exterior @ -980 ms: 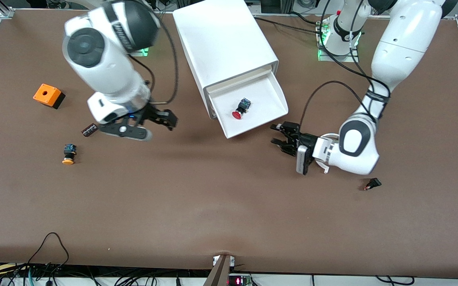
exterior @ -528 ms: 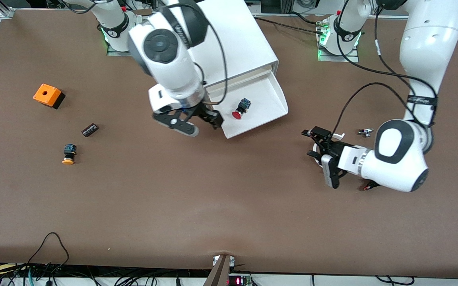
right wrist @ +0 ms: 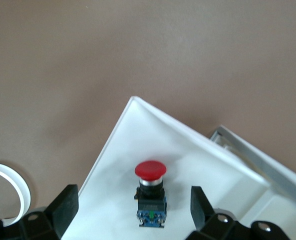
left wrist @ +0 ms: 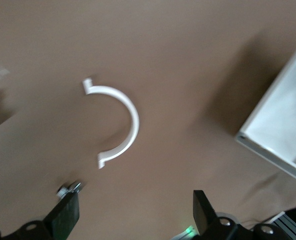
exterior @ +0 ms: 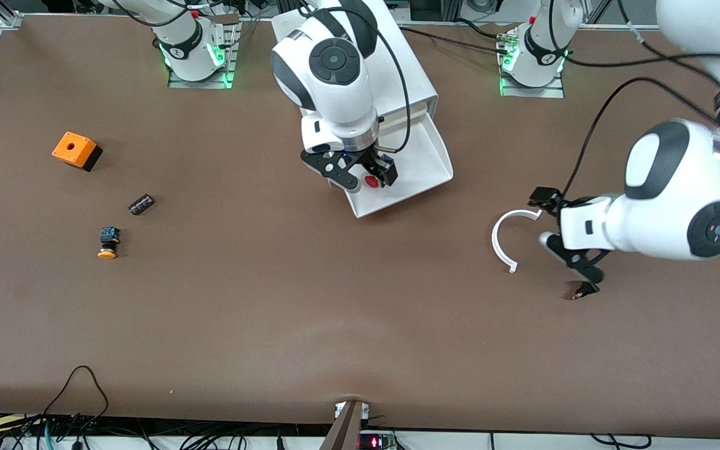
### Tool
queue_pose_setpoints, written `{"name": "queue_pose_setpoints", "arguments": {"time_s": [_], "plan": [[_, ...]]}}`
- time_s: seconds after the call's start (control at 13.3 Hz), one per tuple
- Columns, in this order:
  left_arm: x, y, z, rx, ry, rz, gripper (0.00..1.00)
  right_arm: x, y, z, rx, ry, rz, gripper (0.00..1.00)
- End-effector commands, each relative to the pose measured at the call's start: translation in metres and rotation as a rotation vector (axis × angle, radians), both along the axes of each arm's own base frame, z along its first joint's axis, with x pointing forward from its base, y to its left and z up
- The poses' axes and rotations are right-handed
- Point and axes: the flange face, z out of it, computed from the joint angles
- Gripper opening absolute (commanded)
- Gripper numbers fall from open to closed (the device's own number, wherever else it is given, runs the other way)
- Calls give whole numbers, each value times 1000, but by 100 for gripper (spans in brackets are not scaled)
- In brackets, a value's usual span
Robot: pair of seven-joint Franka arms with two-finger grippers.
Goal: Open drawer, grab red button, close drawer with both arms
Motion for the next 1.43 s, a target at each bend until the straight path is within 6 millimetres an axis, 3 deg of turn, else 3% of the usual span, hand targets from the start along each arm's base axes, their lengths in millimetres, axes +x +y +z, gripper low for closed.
{"name": "queue_pose_setpoints", "arguments": {"time_s": [0.0, 0.15, 0.3, 0.38, 0.45, 0.6, 0.9, 1.21, 1.36], "plan": [[-15, 14, 51, 166, -86, 79, 100, -12, 20, -19, -2, 37, -50, 99], [-34, 22, 96, 179, -169, 135, 100, -15, 23, -37, -23, 51, -65, 99], [-47, 59, 132, 184, -321, 261, 100, -20, 29, -49, -38, 59, -54, 99], [-64, 74, 145, 174, -387, 331, 100, -19, 30, -53, -37, 58, -55, 98], [-84, 87, 148, 152, -430, 409, 100, -18, 31, -55, -27, 49, -56, 97], [-93, 106, 145, 140, -470, 476, 100, -16, 34, -64, -14, 39, -56, 96], [-91, 106, 146, 144, -458, 476, 100, -14, 36, -69, -6, 29, -58, 90], [-94, 100, 137, 113, -402, 484, 100, -14, 37, -75, -8, 31, -55, 74], [-93, 98, 134, 82, -384, 500, 100, -15, 38, -80, -1, 22, -55, 71]]}}
